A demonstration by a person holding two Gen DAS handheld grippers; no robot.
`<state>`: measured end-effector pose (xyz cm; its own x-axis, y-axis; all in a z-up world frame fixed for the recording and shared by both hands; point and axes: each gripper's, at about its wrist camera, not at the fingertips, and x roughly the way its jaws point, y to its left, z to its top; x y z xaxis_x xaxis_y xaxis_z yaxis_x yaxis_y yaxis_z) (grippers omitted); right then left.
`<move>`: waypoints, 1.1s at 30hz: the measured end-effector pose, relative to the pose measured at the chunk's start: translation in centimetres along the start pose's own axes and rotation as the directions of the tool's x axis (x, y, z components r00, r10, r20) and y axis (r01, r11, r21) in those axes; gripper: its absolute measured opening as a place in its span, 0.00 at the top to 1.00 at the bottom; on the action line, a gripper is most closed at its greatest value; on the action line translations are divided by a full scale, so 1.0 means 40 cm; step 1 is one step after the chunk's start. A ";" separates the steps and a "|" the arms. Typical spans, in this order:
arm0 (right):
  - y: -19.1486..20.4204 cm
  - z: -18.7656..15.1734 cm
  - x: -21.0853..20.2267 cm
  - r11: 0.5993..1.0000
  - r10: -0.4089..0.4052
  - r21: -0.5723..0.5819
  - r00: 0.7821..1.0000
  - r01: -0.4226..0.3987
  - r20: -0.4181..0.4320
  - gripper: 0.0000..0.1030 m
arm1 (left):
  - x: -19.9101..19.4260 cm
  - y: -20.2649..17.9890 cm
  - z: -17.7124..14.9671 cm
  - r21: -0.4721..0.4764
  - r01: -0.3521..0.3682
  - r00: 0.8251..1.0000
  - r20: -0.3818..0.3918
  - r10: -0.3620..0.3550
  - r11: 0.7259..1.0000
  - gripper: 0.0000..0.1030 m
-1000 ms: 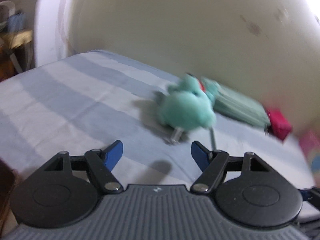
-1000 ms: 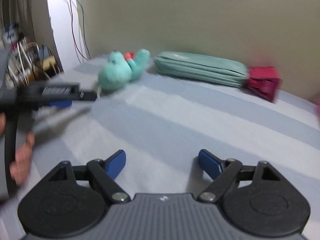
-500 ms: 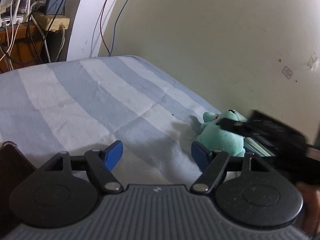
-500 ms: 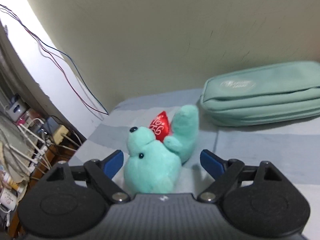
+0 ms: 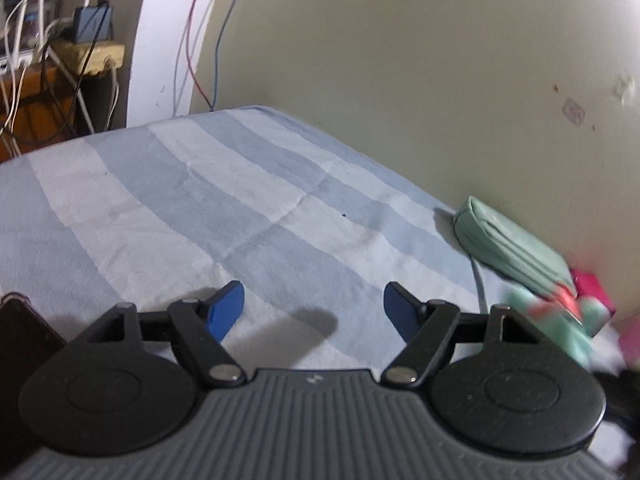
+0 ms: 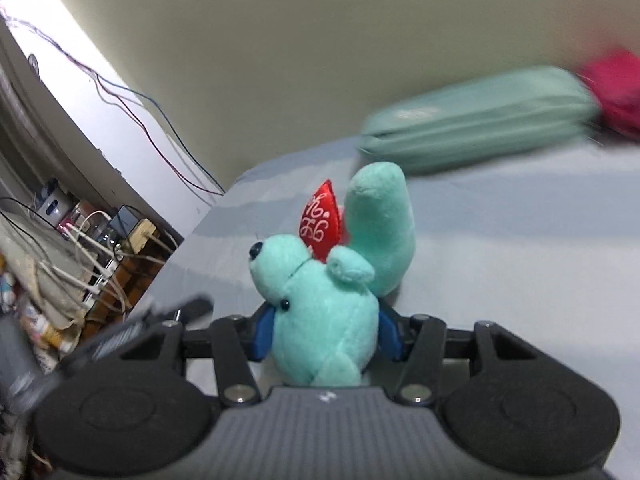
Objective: Organize objects
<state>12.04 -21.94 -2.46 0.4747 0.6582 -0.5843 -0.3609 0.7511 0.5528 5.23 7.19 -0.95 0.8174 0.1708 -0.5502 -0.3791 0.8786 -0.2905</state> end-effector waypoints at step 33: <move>-0.227 -0.388 -0.689 0.962 -0.232 -0.064 0.915 0.267 0.329 0.16 | -0.349 -0.531 -0.329 0.338 0.714 0.700 -0.385 -0.602 0.614 0.08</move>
<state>-10.23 -46.08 -0.61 0.7822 0.4112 -0.4681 -0.2718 0.9013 0.3375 -3.84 -19.74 2.59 0.6329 -0.5810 -0.5117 0.4973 0.8116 -0.3066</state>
